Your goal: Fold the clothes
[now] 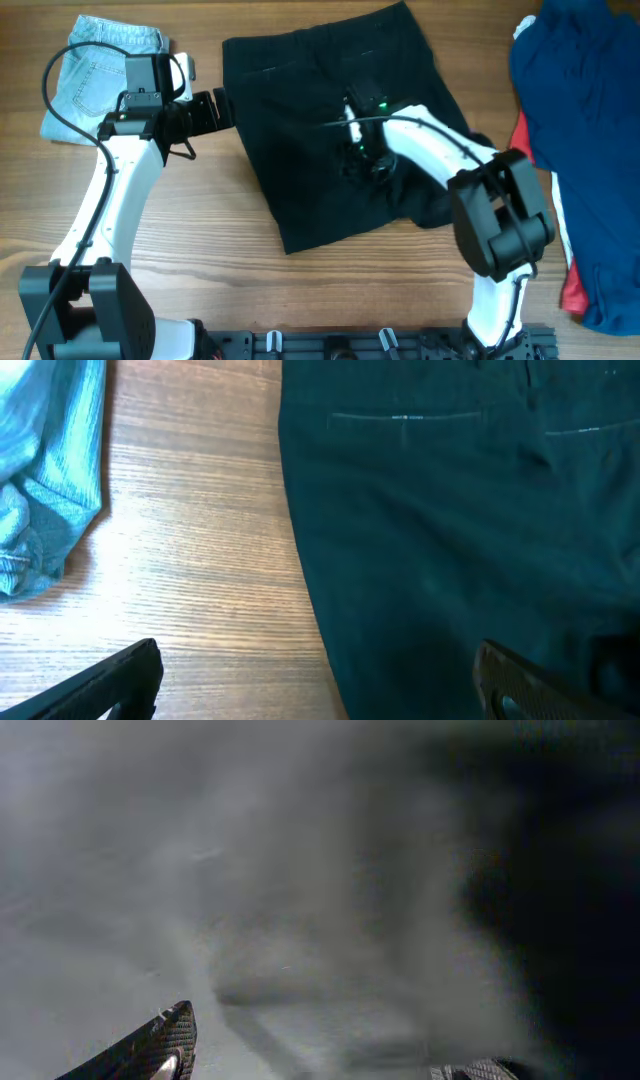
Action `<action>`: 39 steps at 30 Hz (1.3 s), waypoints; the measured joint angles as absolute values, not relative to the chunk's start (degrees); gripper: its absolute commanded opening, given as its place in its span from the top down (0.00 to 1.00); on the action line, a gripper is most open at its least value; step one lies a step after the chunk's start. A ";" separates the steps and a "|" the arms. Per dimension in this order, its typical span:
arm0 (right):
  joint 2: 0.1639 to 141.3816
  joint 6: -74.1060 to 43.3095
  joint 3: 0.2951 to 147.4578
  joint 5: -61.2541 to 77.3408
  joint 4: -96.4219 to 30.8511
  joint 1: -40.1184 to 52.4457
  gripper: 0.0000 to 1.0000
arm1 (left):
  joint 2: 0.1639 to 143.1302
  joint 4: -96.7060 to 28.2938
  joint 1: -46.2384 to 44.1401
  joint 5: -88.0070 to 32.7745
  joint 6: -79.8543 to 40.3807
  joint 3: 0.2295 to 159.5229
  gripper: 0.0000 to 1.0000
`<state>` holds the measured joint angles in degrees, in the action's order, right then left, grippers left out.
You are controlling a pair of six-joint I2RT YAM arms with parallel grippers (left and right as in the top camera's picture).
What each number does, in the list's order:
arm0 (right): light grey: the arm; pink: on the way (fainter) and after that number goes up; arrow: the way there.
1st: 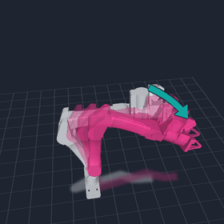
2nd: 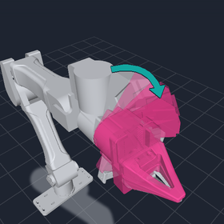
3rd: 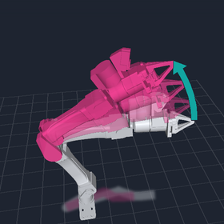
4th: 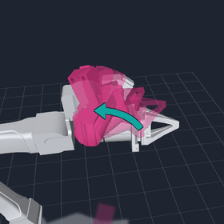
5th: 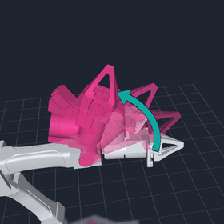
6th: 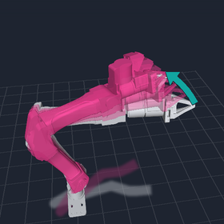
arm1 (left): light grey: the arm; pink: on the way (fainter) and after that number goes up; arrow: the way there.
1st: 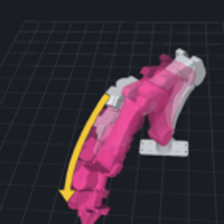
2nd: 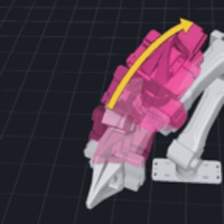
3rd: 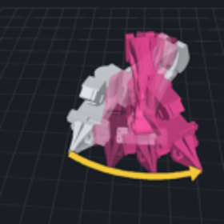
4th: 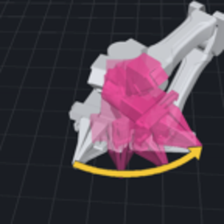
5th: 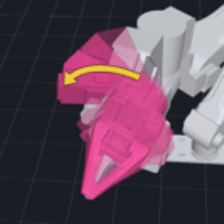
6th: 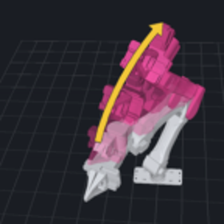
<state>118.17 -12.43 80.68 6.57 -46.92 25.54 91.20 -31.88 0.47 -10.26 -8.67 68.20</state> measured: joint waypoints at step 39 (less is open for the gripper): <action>90.43 -7.92 86.61 11.29 -55.70 12.34 0.20 | 123.72 6.74 -14.24 3.49 -23.86 73.91 0.30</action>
<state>90.43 -7.92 86.61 11.29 -55.70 12.34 123.72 6.74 -14.24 3.49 -23.86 73.91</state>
